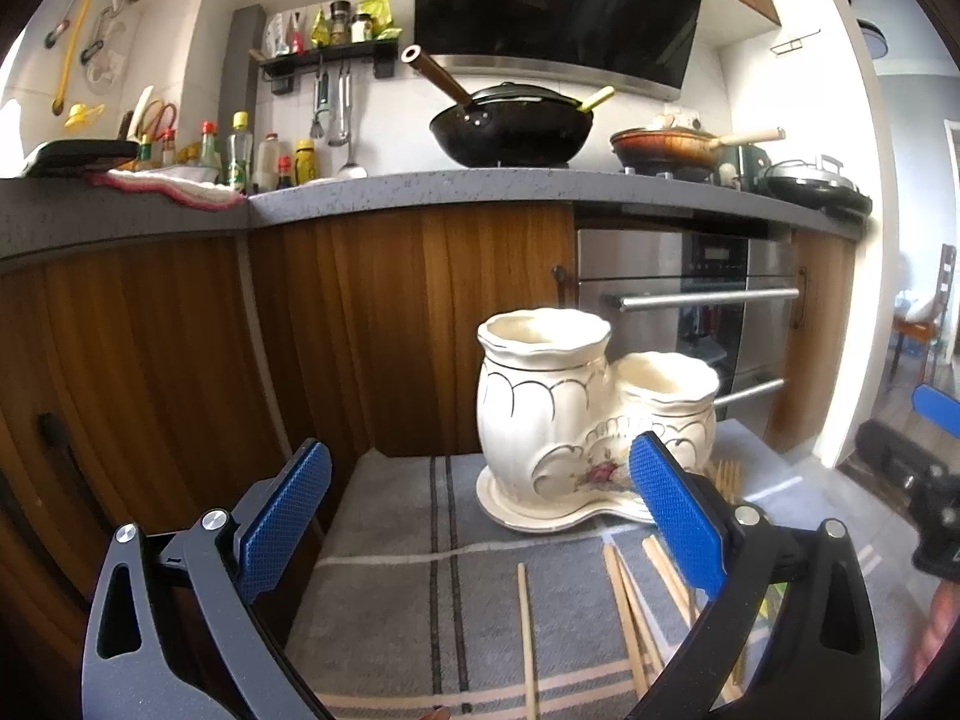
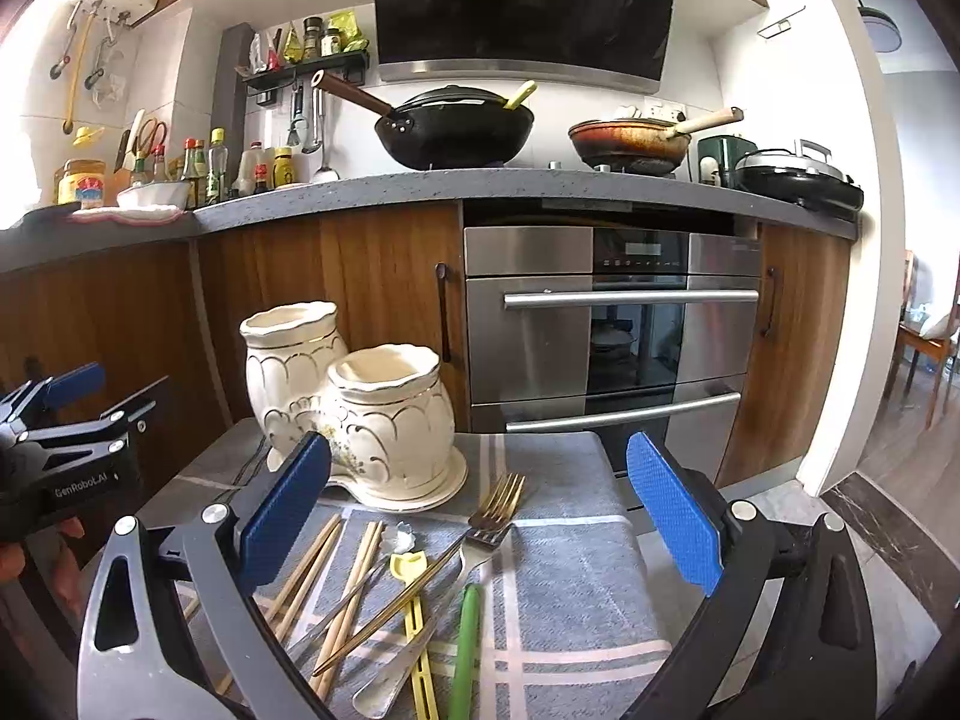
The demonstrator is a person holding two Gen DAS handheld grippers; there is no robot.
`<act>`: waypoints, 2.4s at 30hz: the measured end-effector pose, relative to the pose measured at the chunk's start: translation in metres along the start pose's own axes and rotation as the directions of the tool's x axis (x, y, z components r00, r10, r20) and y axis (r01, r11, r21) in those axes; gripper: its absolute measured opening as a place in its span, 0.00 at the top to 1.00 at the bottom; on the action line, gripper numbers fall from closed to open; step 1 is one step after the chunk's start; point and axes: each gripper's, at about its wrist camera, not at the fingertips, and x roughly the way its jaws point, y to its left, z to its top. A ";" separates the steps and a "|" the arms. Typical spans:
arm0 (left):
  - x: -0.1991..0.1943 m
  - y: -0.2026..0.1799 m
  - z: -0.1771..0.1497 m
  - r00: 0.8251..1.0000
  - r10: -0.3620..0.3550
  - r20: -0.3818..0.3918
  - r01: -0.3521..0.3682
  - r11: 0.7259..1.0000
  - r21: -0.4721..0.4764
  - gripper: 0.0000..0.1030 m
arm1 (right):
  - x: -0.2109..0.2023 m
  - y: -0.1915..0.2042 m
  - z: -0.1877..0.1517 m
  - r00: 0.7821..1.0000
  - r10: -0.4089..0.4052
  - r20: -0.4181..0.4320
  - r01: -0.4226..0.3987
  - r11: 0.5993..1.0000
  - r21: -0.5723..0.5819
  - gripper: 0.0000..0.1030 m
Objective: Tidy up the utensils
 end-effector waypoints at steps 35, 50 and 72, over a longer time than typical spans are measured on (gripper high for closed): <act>0.009 0.002 -0.020 0.996 -0.057 -0.061 0.058 0.998 0.015 0.04 | 0.014 -0.016 -0.013 0.999 0.001 -0.047 0.001 0.999 0.048 0.05; 0.040 0.030 -0.042 0.949 -0.123 -0.290 0.109 0.992 -0.064 0.04 | 0.040 -0.064 -0.033 0.968 0.011 -0.250 0.020 0.992 0.121 0.05; 0.055 -0.003 -0.079 0.829 -0.193 -0.524 0.278 0.957 0.087 0.78 | 0.095 -0.014 -0.050 0.885 0.100 -0.455 -0.099 0.995 0.025 0.53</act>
